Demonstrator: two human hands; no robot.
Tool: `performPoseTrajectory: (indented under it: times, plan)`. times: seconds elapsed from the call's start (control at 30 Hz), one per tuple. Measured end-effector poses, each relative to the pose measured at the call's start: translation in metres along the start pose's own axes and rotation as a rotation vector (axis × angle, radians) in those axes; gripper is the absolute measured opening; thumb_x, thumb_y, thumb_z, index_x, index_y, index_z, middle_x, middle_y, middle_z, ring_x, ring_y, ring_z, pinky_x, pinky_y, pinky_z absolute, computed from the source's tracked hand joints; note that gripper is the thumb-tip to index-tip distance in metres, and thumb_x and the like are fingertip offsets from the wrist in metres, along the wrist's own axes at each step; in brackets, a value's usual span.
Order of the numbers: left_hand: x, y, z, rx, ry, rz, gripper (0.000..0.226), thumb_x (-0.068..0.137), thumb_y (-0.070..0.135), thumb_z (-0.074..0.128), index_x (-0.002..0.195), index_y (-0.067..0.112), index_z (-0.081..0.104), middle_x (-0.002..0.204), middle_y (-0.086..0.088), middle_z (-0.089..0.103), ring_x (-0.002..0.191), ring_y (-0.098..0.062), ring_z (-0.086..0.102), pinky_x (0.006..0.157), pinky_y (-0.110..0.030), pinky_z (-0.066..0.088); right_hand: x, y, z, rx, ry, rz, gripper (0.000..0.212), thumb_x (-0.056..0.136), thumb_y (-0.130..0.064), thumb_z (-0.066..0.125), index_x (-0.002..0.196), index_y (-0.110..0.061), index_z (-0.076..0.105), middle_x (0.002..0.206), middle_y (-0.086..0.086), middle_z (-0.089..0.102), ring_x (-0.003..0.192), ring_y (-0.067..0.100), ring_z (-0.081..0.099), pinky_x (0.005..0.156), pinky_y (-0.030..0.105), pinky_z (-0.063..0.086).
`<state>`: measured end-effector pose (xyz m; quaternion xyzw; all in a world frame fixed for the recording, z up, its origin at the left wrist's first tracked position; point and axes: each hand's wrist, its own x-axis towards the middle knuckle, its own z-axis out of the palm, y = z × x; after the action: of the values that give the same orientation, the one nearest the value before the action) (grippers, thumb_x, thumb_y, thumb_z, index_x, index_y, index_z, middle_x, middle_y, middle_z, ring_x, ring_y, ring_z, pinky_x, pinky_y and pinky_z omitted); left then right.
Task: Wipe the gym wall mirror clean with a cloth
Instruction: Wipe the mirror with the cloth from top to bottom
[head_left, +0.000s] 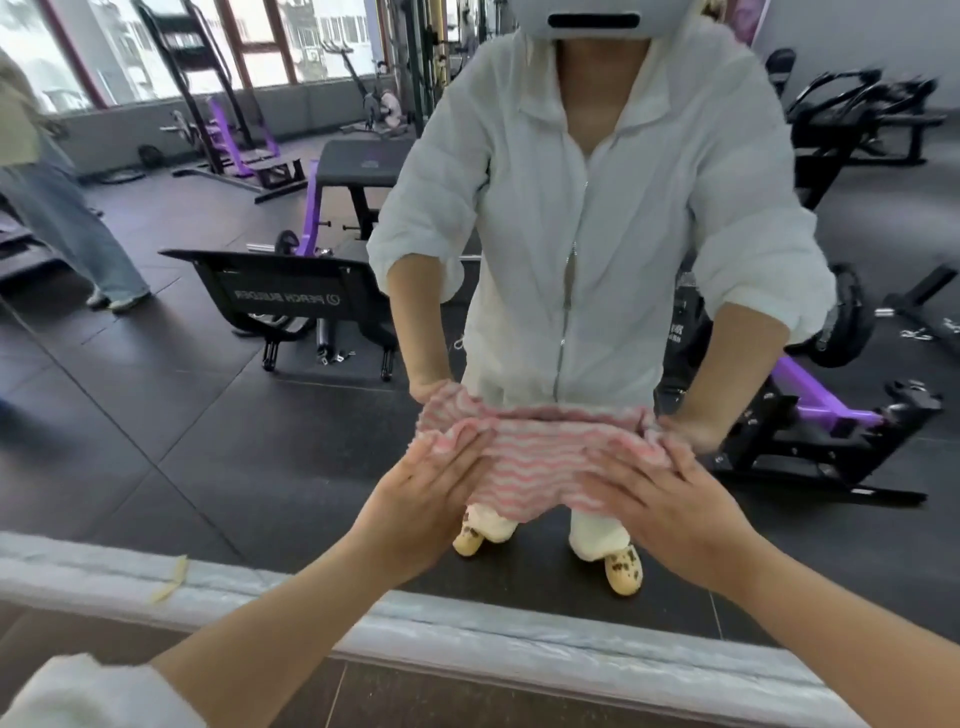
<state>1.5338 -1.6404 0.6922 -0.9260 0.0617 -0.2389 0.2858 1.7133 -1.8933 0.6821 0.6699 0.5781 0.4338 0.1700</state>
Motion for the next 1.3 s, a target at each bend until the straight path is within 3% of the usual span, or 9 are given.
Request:
performPoseTrajectory:
  times: [0.17,0.23,0.37,0.53,0.7,0.83,1.0,1.13,1.3]
  plan:
    - [0.063,-0.003,-0.041,0.004,0.26,-0.094,0.052,0.092,0.034,0.036,0.135,0.005,0.042,0.15,-0.013,0.026,0.146,-0.03,0.009,0.119,-0.044,-0.003,0.014,0.059,-0.03,0.018,0.211,0.224,0.053,0.096,-0.024,0.037,0.146,-0.01,0.028,0.151,0.011,0.027,0.148,0.029,0.001,0.118,0.052,-0.003]
    - [0.091,-0.006,-0.055,-0.002,0.346,-0.091,0.047,0.093,0.032,0.037,0.129,0.003,0.044,0.147,-0.017,0.032,0.142,-0.036,0.019,0.119,-0.045,-0.001,0.025,0.083,-0.042,0.01,0.314,0.292,0.048,0.098,-0.024,0.037,0.143,-0.01,0.032,0.145,0.013,0.033,0.147,0.031,0.008,0.119,0.049,-0.005]
    - [0.141,-0.013,-0.088,-0.064,0.529,-0.123,0.037,0.091,0.026,0.044,0.119,0.002,0.047,0.14,-0.024,0.045,0.134,-0.039,0.031,0.116,-0.046,0.011,0.038,0.119,-0.06,-0.024,0.397,0.375,0.046,0.101,-0.03,0.039,0.144,-0.013,0.036,0.147,0.013,0.032,0.139,0.033,0.02,0.119,0.045,-0.006]
    - [0.174,-0.02,-0.102,-0.173,0.636,-0.042,0.042,0.094,0.032,0.043,0.133,0.016,0.038,0.146,-0.018,0.026,0.134,-0.045,0.021,0.116,-0.051,0.001,0.044,0.132,-0.065,0.045,0.404,0.401,0.041,0.101,-0.034,0.041,0.137,-0.014,0.042,0.149,0.014,0.027,0.14,0.034,0.015,0.112,0.061,-0.002]
    - [0.168,-0.007,-0.075,-0.073,0.593,0.017,0.048,0.093,0.035,0.034,0.139,0.021,0.035,0.146,-0.012,0.028,0.138,-0.04,0.014,0.115,-0.05,0.0,0.03,0.114,-0.047,0.071,0.426,0.394,0.041,0.1,-0.031,0.044,0.137,-0.013,0.043,0.148,0.015,0.03,0.149,0.027,0.002,0.115,0.057,0.006]
    - [0.147,0.013,-0.041,-0.007,0.502,0.135,0.053,0.092,0.034,0.033,0.144,0.021,0.031,0.149,-0.011,0.027,0.146,-0.034,-0.004,0.117,-0.049,0.0,0.002,0.084,-0.018,0.11,0.381,0.32,0.045,0.101,-0.03,0.04,0.142,-0.011,0.037,0.158,0.013,0.014,0.148,0.028,0.002,0.115,0.055,0.01]
    - [0.114,0.034,-0.002,0.07,0.325,0.315,0.084,0.084,0.039,0.04,0.153,0.019,-0.005,0.159,-0.012,-0.013,0.146,-0.033,-0.012,0.116,-0.049,-0.011,-0.039,0.047,0.01,0.075,0.233,0.177,0.041,0.094,-0.02,0.035,0.134,-0.015,0.041,0.149,0.013,0.017,0.142,0.032,0.012,0.114,0.054,0.005]
    - [0.093,0.054,0.022,0.11,0.151,0.47,0.079,0.079,0.033,0.049,0.149,0.024,0.013,0.153,0.001,0.015,0.142,-0.028,0.003,0.118,-0.044,-0.009,-0.076,0.016,0.033,-0.036,0.001,-0.009,0.058,0.092,-0.022,0.037,0.148,-0.019,0.023,0.157,0.009,0.013,0.142,0.035,0.01,0.112,0.052,0.006]
    - [0.069,0.08,0.049,0.187,-0.118,0.599,0.094,0.085,0.025,0.046,0.147,0.009,-0.022,0.156,-0.013,-0.023,0.143,-0.033,-0.018,0.115,-0.046,-0.008,-0.111,-0.021,0.051,0.006,-0.196,-0.124,0.085,0.083,-0.024,0.041,0.154,-0.009,-0.004,0.16,0.012,-0.012,0.148,0.033,-0.007,0.119,0.05,-0.006]
